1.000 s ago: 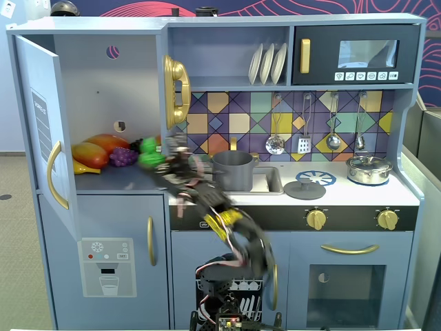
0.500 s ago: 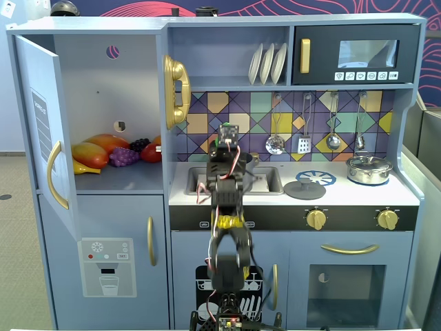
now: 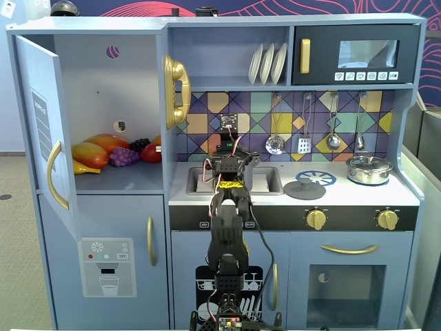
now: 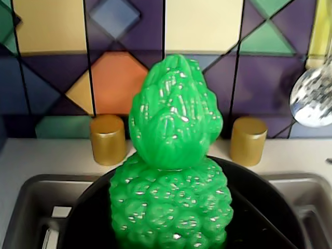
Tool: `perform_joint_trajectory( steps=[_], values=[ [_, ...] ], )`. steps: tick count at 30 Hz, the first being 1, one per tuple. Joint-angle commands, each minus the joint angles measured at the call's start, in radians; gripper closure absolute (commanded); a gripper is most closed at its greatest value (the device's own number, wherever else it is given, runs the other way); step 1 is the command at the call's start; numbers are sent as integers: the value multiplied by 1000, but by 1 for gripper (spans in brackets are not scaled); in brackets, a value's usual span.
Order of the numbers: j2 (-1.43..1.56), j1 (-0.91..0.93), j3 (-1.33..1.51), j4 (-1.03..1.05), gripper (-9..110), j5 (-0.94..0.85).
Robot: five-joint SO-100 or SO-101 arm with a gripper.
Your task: Pick up the green pineapple from the left cabinet and place it in the gray recipient
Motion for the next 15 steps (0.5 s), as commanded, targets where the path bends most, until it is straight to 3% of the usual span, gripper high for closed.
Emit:
perform_joint_trajectory(
  steps=[1, 5, 8, 12, 15],
  values=[
    [-11, 5, -106, 6, 74, 57],
    [32, 8, -117, 29, 68, 77],
    [144, 15, -103, 140, 78, 44],
    [430, 12, 34, 449, 99, 9],
    [698, -5, 198, 704, 102, 87]
  ],
)
